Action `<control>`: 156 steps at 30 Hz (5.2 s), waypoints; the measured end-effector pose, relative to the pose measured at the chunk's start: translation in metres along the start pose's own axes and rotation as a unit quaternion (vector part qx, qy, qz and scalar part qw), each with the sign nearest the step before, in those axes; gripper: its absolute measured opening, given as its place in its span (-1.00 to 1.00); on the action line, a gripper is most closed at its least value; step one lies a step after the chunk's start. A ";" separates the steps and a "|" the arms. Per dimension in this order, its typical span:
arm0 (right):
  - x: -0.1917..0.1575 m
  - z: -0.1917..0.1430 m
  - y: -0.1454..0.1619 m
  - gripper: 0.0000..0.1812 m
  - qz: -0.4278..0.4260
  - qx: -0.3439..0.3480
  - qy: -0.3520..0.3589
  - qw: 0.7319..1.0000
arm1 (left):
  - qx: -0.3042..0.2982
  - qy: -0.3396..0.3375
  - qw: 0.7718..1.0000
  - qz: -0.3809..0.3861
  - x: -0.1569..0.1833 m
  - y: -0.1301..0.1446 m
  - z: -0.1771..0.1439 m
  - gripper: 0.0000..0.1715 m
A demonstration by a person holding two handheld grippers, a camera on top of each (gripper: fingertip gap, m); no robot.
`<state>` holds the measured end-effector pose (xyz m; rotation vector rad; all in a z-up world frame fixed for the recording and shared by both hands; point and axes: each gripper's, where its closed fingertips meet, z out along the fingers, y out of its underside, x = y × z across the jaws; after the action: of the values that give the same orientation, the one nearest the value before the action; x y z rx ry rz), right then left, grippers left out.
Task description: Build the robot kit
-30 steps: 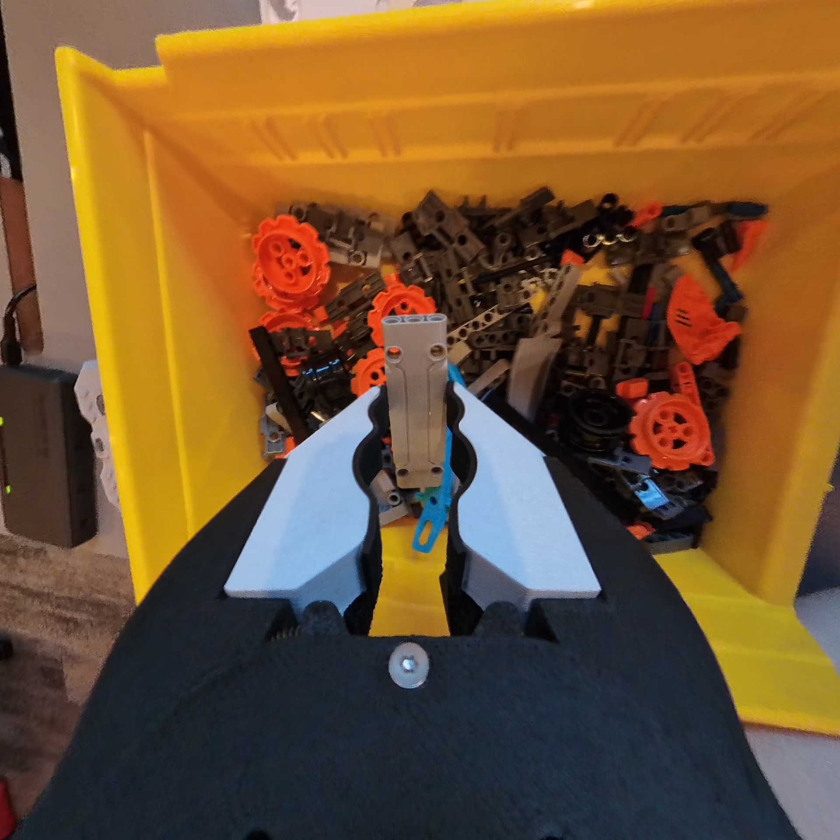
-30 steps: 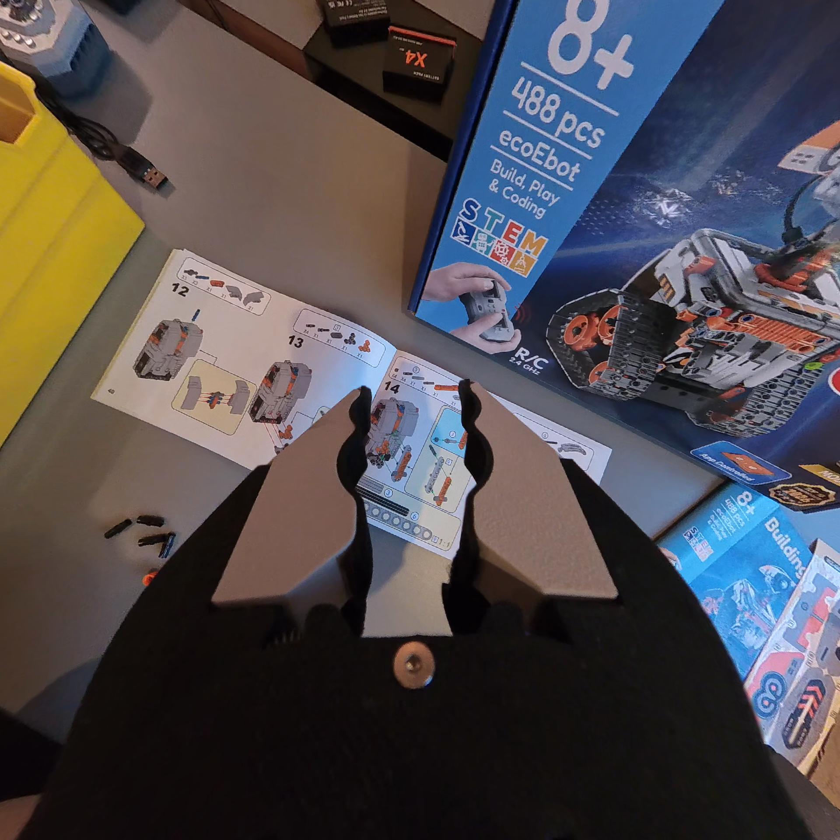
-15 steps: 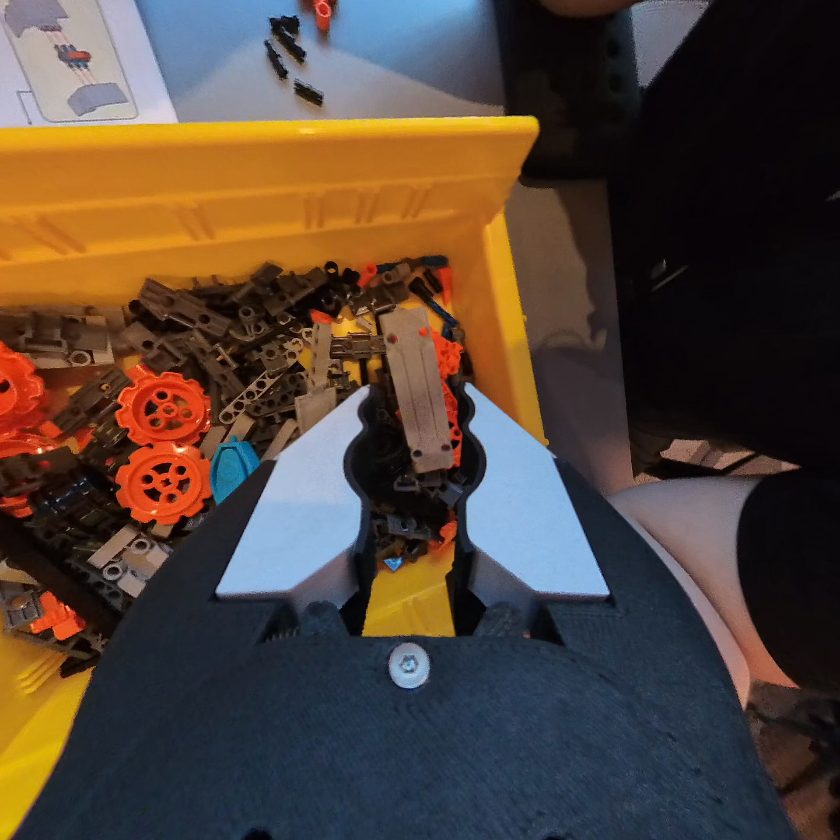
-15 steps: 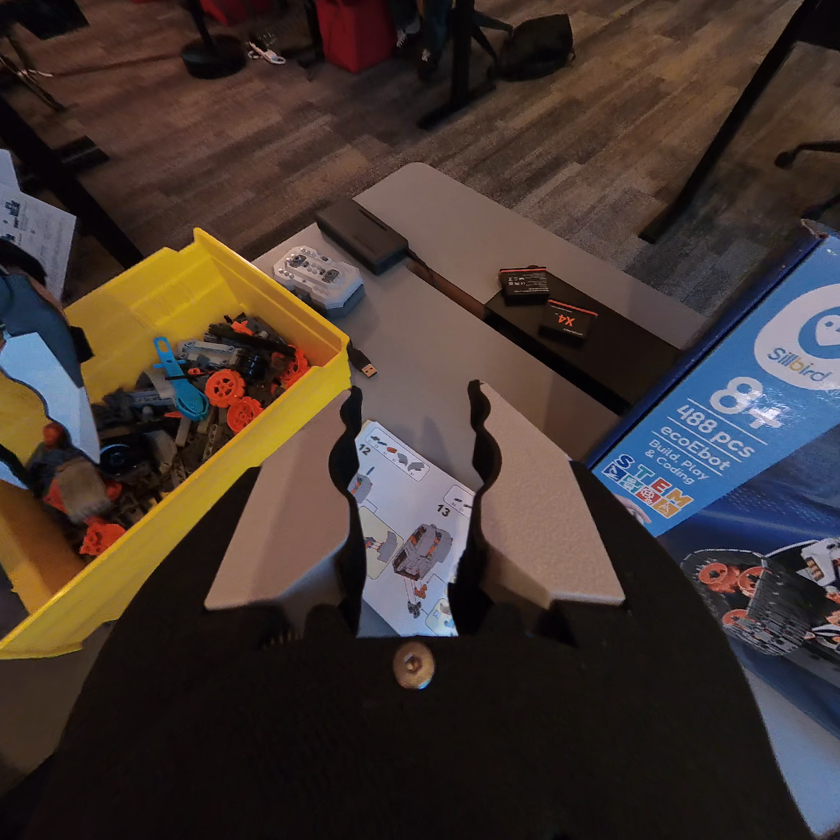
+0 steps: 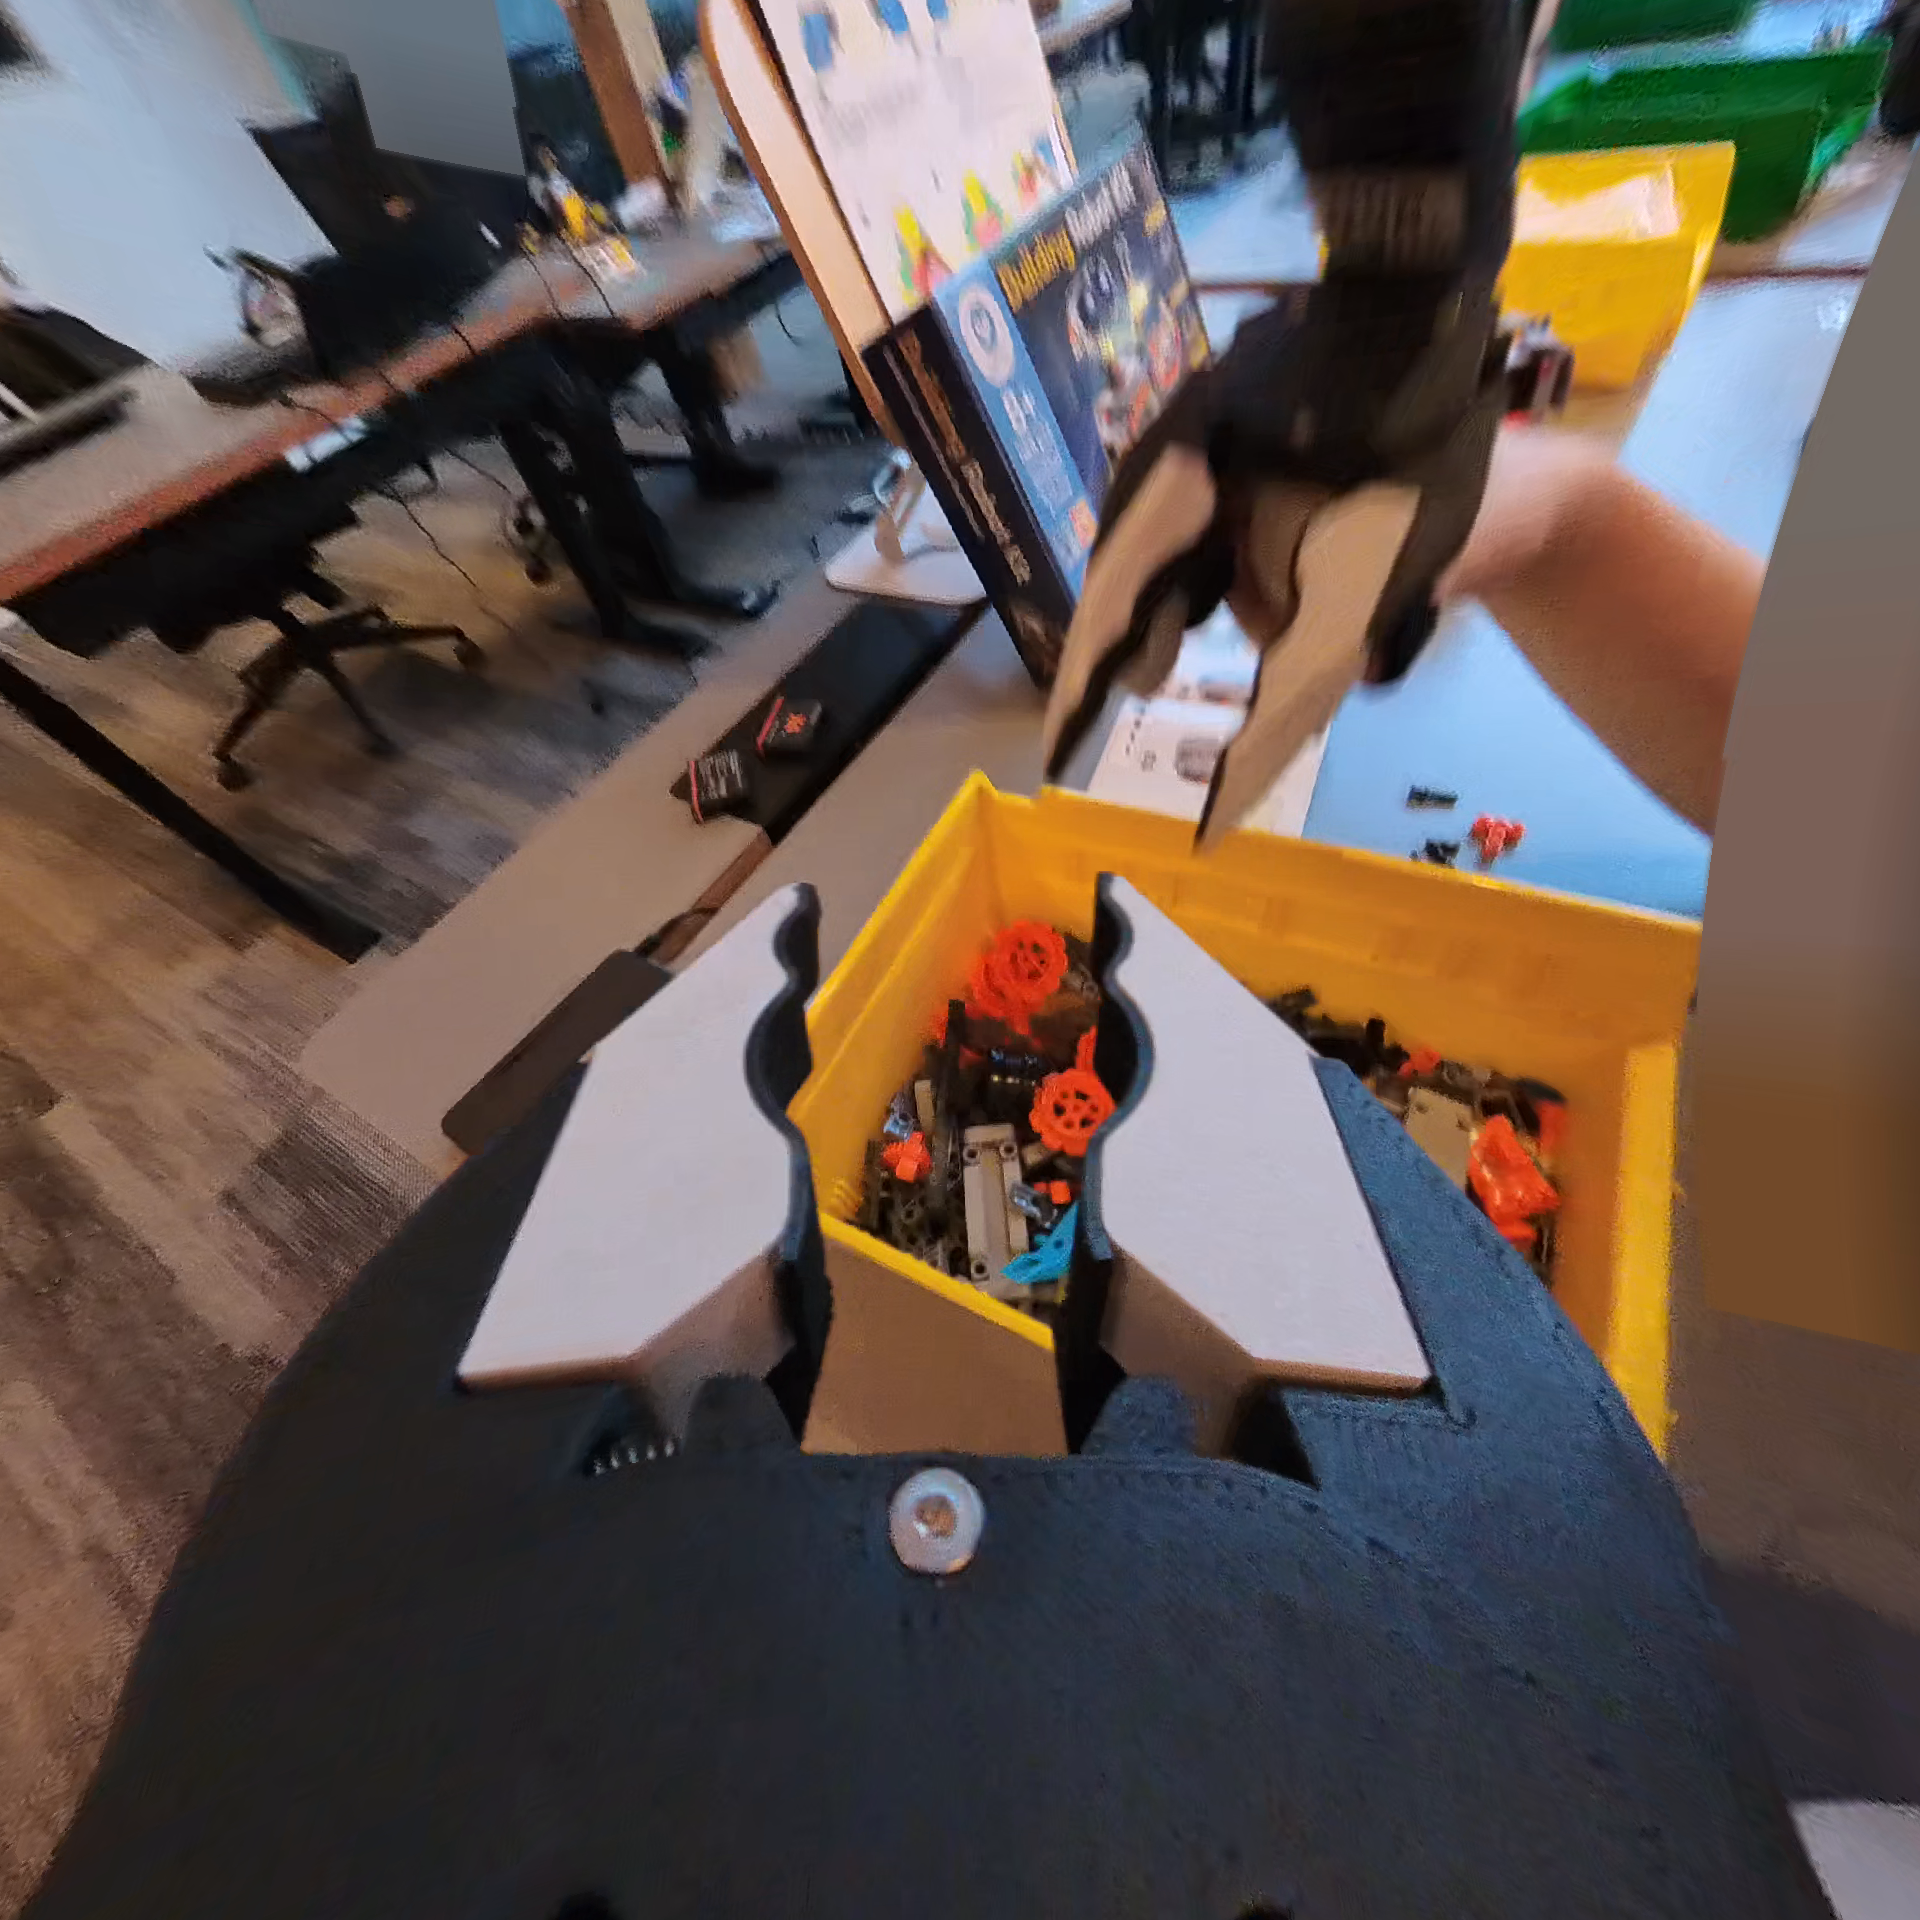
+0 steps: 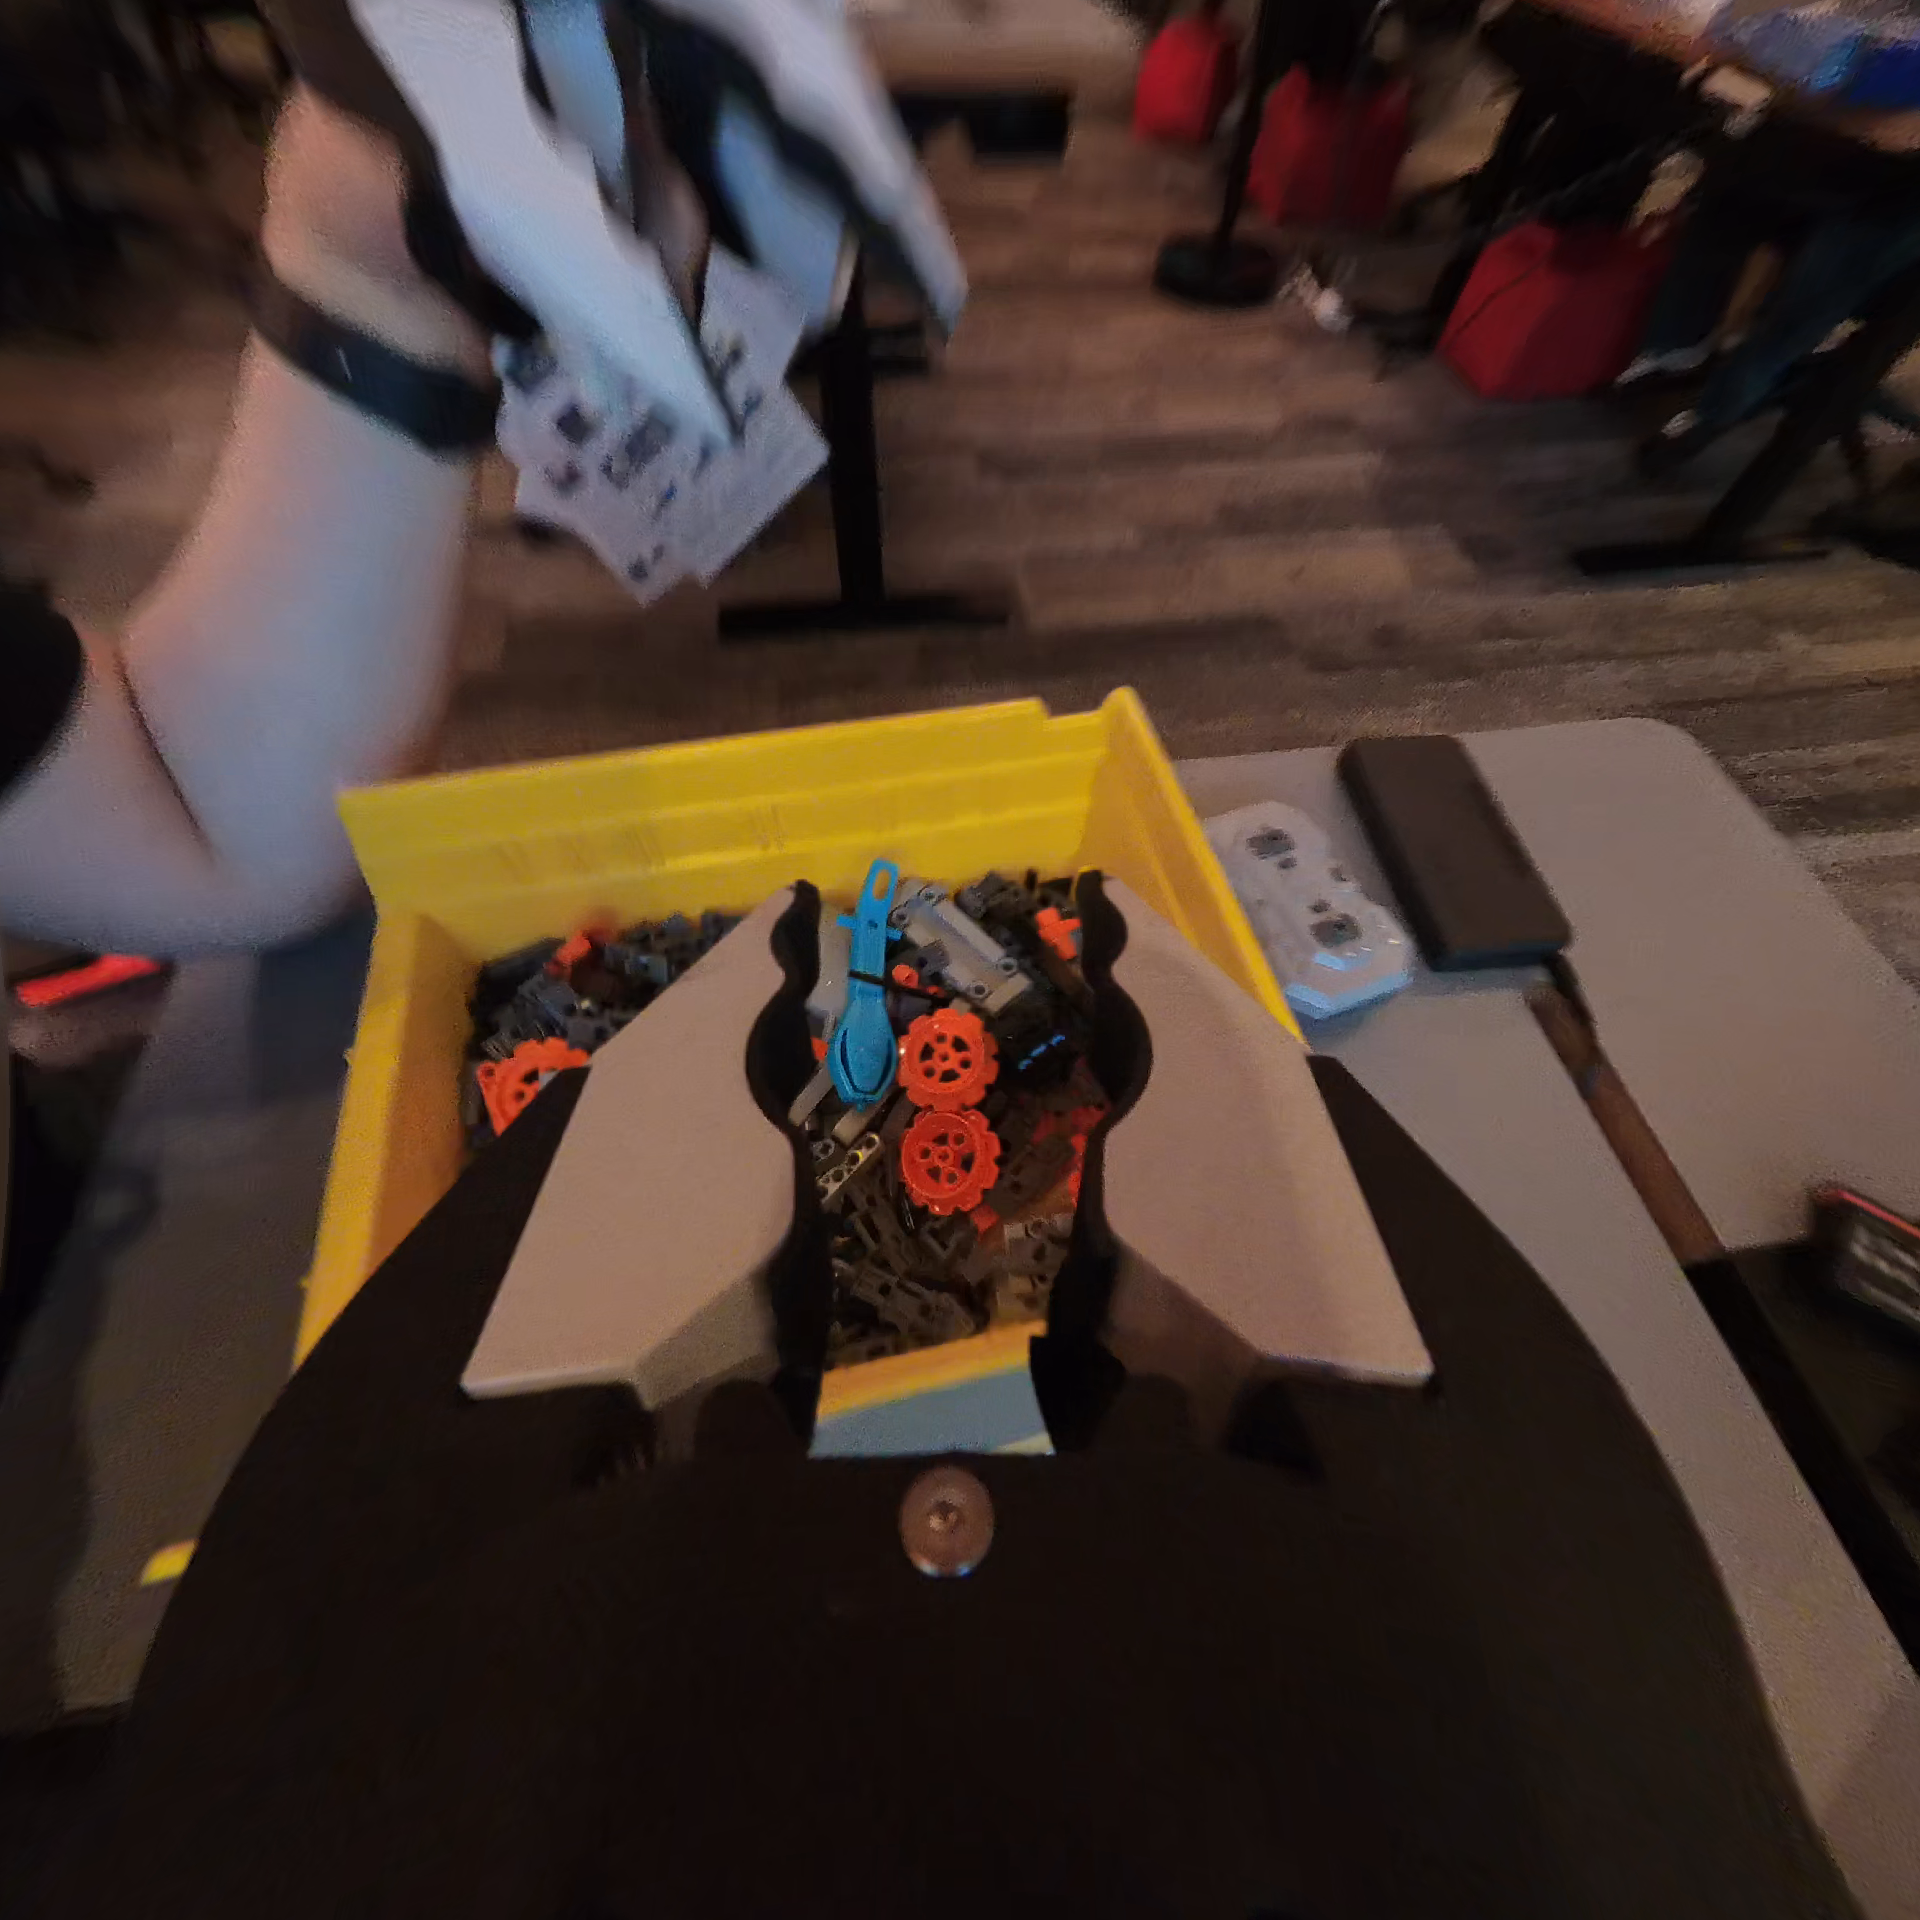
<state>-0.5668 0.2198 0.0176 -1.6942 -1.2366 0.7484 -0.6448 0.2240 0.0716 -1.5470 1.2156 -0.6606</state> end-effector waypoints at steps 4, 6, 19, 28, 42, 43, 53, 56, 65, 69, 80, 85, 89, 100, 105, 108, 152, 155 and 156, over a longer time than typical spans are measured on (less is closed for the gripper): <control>-0.025 0.052 0.000 -0.75 0.024 -0.029 -0.037 0.999 | -0.028 0.008 0.998 -0.059 -0.004 0.016 -0.013 -0.23; -0.044 0.057 -0.013 -0.76 0.050 -0.002 -0.082 0.995 | -0.079 -0.036 0.993 -0.084 -0.020 0.041 -0.024 -0.25; -0.032 0.118 0.096 -0.56 0.016 -0.311 -0.057 0.949 | -0.171 -0.114 0.976 -0.074 -0.024 0.080 -0.062 -0.39; -0.047 0.117 0.115 -0.86 0.021 -0.357 -0.103 0.928 | -0.162 -0.116 0.979 -0.046 -0.022 0.072 -0.058 -0.40; -0.091 0.072 0.080 -0.60 0.084 -0.289 -0.158 0.941 | -0.231 -0.081 0.969 -0.027 -0.019 0.088 -0.022 -0.44; -0.075 0.084 0.074 -0.58 0.086 -0.271 -0.123 0.951 | -0.233 -0.095 0.967 -0.030 -0.024 0.088 -0.024 -0.45; -0.061 0.141 0.121 -0.54 -0.026 -0.375 -0.108 0.920 | -0.226 -0.119 0.966 -0.030 -0.029 0.086 -0.033 -0.48; -0.069 0.133 0.125 -0.75 -0.018 -0.384 -0.132 0.914 | -0.225 -0.125 0.966 -0.020 -0.032 0.083 -0.031 -0.51; -0.098 0.061 0.088 -0.76 0.031 -0.345 -0.191 0.919 | -0.226 -0.120 0.967 -0.002 -0.027 0.078 -0.025 -0.54; -0.134 0.032 0.085 -0.76 0.011 -0.331 -0.265 0.906 | -0.236 -0.116 0.965 0.003 -0.024 0.081 -0.022 -0.55; 0.006 0.083 0.101 -0.24 0.037 -0.310 0.031 0.949 | -0.240 -0.123 0.963 0.003 -0.027 0.083 -0.024 -0.56; 0.016 0.090 0.135 -0.13 0.012 -0.429 0.036 0.903 | -0.235 -0.125 0.964 -0.001 -0.029 0.083 -0.027 -0.59; 0.015 0.092 0.139 -0.15 0.002 -0.453 0.038 0.891 | -0.233 -0.122 0.965 0.004 -0.028 0.082 -0.025 -0.63; 0.006 0.090 0.142 -0.58 -0.008 -0.457 0.048 0.888 | -0.231 -0.119 0.966 0.011 -0.026 0.080 -0.025 -0.65; -0.035 0.077 0.140 -0.67 0.011 -0.443 -0.031 0.896 | -0.235 -0.118 0.965 0.015 -0.025 0.080 -0.024 -0.66; -0.070 0.066 0.137 -0.67 0.017 -0.434 -0.110 0.894 | -0.236 -0.119 0.964 0.016 -0.025 0.079 -0.023 -0.66; 0.023 -0.041 0.075 -0.47 0.149 -0.221 0.037 0.963 | -0.488 0.210 0.845 0.066 0.068 0.180 0.080 -0.75; 0.011 -0.009 0.076 -0.55 0.130 -0.249 0.006 0.960 | -0.430 0.207 0.877 0.055 0.065 0.155 0.076 -0.73; 0.007 0.002 0.079 -0.58 0.130 -0.265 0.001 0.955 | -0.408 0.200 0.889 0.052 0.062 0.146 0.074 -0.71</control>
<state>-0.5333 0.2181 -0.0546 -2.3288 -1.3041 0.5936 -0.6141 0.1983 -0.0988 -2.0558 2.0529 -0.4127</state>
